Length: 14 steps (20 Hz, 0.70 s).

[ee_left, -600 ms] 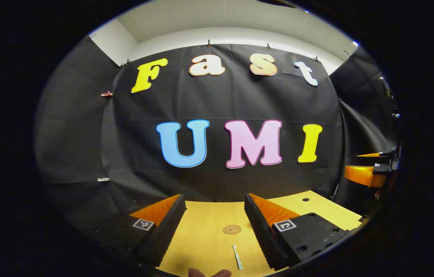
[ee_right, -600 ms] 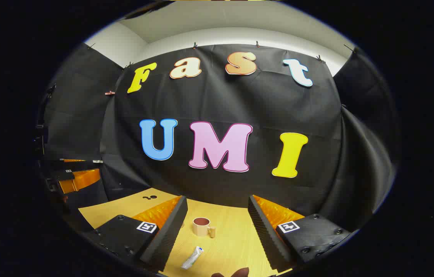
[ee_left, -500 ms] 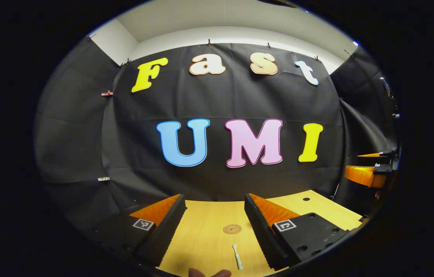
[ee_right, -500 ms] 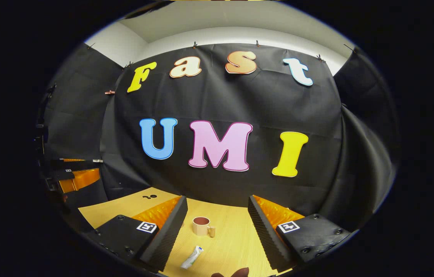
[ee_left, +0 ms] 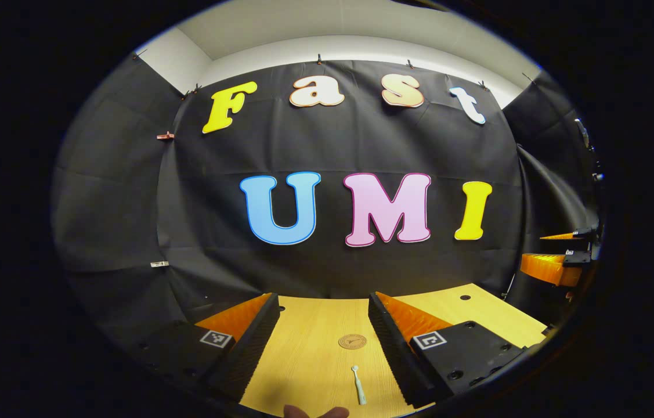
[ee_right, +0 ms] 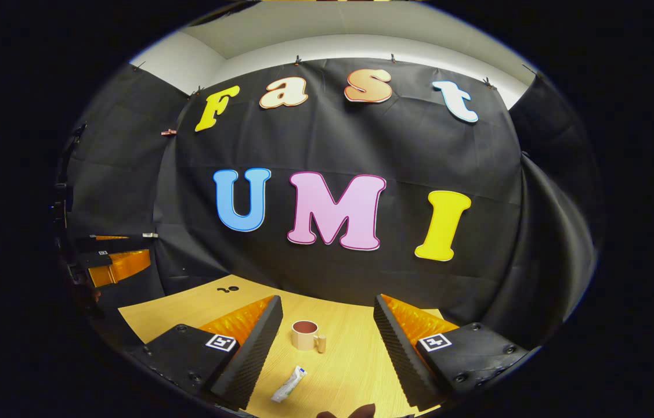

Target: Put the toothbrush and toothpaste on the desktop into the cup, then pick up the cup and place it on the coaster on the desktop.

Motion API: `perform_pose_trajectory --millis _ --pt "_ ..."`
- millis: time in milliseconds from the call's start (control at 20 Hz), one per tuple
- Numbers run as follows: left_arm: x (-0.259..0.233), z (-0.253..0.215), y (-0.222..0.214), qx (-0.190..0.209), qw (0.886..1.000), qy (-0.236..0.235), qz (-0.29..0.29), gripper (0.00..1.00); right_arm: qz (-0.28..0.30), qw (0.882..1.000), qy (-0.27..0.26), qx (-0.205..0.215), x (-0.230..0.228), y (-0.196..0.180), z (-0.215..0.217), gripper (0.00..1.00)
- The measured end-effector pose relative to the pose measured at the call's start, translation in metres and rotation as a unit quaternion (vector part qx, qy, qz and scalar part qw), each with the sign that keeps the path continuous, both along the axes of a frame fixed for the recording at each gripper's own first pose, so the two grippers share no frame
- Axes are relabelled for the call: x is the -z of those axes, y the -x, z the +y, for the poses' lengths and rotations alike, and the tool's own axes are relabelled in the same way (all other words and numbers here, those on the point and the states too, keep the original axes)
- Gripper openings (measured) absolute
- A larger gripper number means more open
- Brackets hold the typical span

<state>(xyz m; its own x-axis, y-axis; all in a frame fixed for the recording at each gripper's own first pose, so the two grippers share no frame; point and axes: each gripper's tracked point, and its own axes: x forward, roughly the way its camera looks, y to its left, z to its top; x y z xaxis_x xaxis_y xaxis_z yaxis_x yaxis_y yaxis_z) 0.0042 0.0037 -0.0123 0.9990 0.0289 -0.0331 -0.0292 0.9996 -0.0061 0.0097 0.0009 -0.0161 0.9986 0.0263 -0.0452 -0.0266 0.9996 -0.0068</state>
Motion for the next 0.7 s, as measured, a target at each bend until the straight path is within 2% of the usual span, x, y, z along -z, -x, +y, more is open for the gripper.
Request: perform_pose_trajectory --millis 350,550,700 --pt "0.003 -0.005 -0.007 -0.001 1.000 -0.001 0.003 0.97 0.027 1.000 -0.011 -0.010 0.015 -0.006 0.002 0.97" --pt "0.011 -0.007 -0.009 -0.001 1.000 -0.005 0.010 0.97 0.083 0.996 -0.036 -0.023 0.043 -0.016 0.011 0.97" --pt "0.021 -0.007 -0.009 -0.005 1.000 -0.003 0.018 0.97 0.155 0.985 -0.065 -0.041 0.083 -0.027 0.023 0.97"
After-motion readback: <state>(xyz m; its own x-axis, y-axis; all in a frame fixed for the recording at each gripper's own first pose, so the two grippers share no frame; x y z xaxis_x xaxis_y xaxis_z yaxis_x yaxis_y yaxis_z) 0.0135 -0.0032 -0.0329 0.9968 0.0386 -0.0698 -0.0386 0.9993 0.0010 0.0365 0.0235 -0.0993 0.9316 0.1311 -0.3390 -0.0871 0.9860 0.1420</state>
